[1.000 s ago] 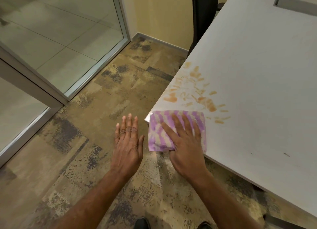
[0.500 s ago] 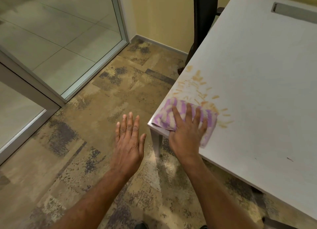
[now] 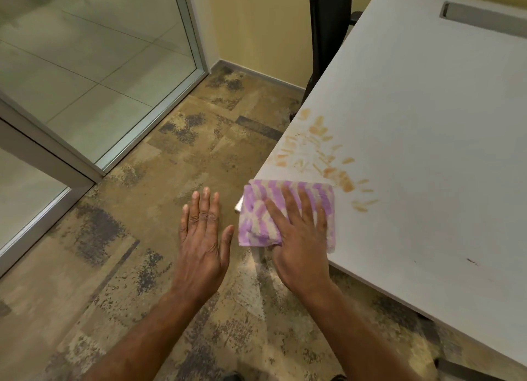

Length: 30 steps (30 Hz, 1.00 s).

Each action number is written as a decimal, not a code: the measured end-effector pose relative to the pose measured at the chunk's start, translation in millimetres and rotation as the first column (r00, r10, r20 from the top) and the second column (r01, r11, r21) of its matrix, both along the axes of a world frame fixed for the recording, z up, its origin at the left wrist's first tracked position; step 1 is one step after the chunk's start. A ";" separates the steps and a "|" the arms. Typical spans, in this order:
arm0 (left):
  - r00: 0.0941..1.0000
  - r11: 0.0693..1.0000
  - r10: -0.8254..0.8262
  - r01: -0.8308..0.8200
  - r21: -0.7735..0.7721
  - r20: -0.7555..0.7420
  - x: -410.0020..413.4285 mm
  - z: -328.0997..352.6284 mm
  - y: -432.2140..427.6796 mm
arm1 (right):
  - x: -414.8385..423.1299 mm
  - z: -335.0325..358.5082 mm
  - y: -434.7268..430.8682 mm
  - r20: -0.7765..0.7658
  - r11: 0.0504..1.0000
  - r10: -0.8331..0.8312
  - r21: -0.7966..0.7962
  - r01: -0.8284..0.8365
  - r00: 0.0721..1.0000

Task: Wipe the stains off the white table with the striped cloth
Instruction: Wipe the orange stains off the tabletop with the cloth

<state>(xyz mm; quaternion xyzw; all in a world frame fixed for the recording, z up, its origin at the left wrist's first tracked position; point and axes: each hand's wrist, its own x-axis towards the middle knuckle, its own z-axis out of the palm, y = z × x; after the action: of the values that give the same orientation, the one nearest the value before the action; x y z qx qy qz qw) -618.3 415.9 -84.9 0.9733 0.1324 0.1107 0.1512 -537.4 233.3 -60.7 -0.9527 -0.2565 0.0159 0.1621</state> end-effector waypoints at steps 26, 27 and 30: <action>0.997 1.000 0.016 -0.016 0.004 -0.082 36.4 -13.2 -15.0 | 36.1 2.4 -54.4 0.042 0.976 -0.188 -0.105 0.191 0.981; 0.997 1.000 0.017 -0.017 0.005 -0.080 36.5 -13.6 -14.9 | 28.7 3.0 -60.9 0.035 0.981 -0.175 -0.077 0.177 0.984; 0.997 1.000 0.011 -0.009 0.016 -0.071 37.0 -15.3 -15.9 | 13.2 2.9 -88.4 0.061 0.973 -0.225 -0.037 0.228 0.972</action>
<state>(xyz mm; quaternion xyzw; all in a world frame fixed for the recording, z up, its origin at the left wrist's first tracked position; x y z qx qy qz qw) -581.3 400.0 -100.2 0.9771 0.1417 0.0775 0.1383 -524.2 144.9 -57.8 -0.9791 -0.1503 -0.0239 0.1348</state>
